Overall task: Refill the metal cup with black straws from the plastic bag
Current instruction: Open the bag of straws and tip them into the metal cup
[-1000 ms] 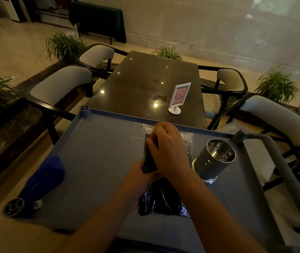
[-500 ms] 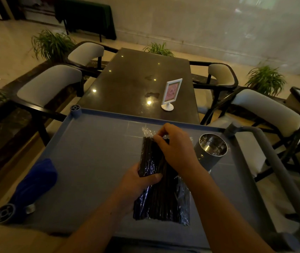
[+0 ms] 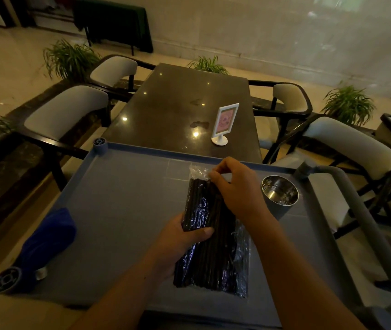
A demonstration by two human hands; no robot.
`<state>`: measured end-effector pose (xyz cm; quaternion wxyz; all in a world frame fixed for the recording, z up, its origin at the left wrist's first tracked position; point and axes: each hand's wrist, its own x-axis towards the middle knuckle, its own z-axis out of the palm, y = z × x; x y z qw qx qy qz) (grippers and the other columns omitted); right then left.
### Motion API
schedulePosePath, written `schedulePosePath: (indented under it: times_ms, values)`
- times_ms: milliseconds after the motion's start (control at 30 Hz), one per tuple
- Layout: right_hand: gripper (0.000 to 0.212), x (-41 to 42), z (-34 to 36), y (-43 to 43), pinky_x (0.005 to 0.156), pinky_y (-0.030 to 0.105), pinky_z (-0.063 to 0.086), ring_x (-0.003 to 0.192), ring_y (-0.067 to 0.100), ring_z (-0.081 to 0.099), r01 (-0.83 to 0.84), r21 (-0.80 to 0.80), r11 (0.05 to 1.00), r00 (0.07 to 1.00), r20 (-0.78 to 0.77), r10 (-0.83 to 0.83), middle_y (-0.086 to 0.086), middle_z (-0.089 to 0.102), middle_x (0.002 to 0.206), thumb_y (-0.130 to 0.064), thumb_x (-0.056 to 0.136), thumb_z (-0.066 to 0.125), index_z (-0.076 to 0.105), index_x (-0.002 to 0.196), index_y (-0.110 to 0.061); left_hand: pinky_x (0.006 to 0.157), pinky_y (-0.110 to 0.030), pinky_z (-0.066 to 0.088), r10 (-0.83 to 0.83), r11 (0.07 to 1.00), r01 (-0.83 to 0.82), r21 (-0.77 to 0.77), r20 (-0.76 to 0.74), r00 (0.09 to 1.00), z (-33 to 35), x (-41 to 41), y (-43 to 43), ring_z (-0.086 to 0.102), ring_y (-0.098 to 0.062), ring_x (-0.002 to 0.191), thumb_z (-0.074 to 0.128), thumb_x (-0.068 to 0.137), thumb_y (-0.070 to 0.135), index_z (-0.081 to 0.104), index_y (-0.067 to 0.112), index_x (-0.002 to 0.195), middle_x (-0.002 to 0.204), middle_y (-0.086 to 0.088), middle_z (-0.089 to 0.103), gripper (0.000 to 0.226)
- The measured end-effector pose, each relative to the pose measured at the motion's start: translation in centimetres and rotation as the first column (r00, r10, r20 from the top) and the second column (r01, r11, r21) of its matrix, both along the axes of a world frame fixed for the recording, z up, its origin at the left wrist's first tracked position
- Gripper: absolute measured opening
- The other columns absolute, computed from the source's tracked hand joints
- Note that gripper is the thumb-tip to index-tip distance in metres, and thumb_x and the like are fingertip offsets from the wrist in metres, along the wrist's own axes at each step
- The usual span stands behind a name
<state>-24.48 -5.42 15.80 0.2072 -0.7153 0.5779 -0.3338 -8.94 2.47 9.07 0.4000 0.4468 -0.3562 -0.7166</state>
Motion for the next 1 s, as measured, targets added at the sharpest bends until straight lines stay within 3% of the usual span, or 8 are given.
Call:
schedulePosePath:
  times_ms: [267, 667, 900, 1000]
  values:
    - [0.008, -0.2, -0.5, -0.4, 0.071, 0.014, 0.039, 0.09, 0.002, 0.059, 0.002, 0.046, 0.999, 0.999, 0.044, -0.004, -0.012, 0.065, 0.09, -0.029, 0.089, 0.064, 0.058, 0.085, -0.028, 0.091, -0.054, 0.056, -0.019, 1.0, 0.019, 0.01, 0.016, 1.0, 0.2, 0.3, 0.2, 0.072, -0.033, 0.104, 0.084, 0.072, 0.016, 0.064, 0.011, 0.117, 0.112, -0.015, 0.075, 0.05]
    - [0.008, -0.6, -1.3, -0.4, 0.082, 0.038, 0.055, 0.085, 0.011, 0.063, 0.016, 0.084, 0.996, 0.994, 0.11, -0.025, -0.006, 0.066, 0.086, -0.028, 0.088, 0.065, 0.059, 0.083, -0.027, 0.095, -0.058, 0.053, -0.013, 0.997, 0.011, 0.078, 0.016, 1.0, -0.5, 0.6, 1.1, 0.07, -0.036, 0.106, 0.079, 0.072, 0.011, 0.062, 0.006, 0.12, 0.113, -0.019, 0.073, 0.051]
    - [0.009, -0.9, -1.4, -0.3, 0.072, 0.028, 0.052, 0.075, 0.01, 0.062, 0.012, 0.105, 0.994, 0.994, 0.111, -0.024, -0.006, 0.063, 0.078, -0.025, 0.088, 0.066, 0.058, 0.084, -0.023, 0.097, -0.059, 0.051, -0.012, 0.994, 0.011, 0.105, 0.003, 1.0, -0.8, 0.7, 1.6, 0.07, -0.036, 0.106, 0.083, 0.072, 0.013, 0.062, 0.009, 0.119, 0.113, -0.017, 0.074, 0.052]
    - [0.009, -0.9, -1.3, -0.4, 0.074, 0.03, 0.053, 0.077, 0.012, 0.063, 0.008, 0.121, 0.993, 0.991, 0.133, -0.024, -0.005, 0.063, 0.079, -0.024, 0.088, 0.066, 0.058, 0.084, -0.023, 0.098, -0.06, 0.05, -0.006, 0.994, 0.005, 0.108, 0.01, 1.0, -0.8, 0.8, 1.7, 0.07, -0.036, 0.107, 0.081, 0.071, 0.012, 0.063, 0.009, 0.118, 0.112, -0.017, 0.074, 0.05]
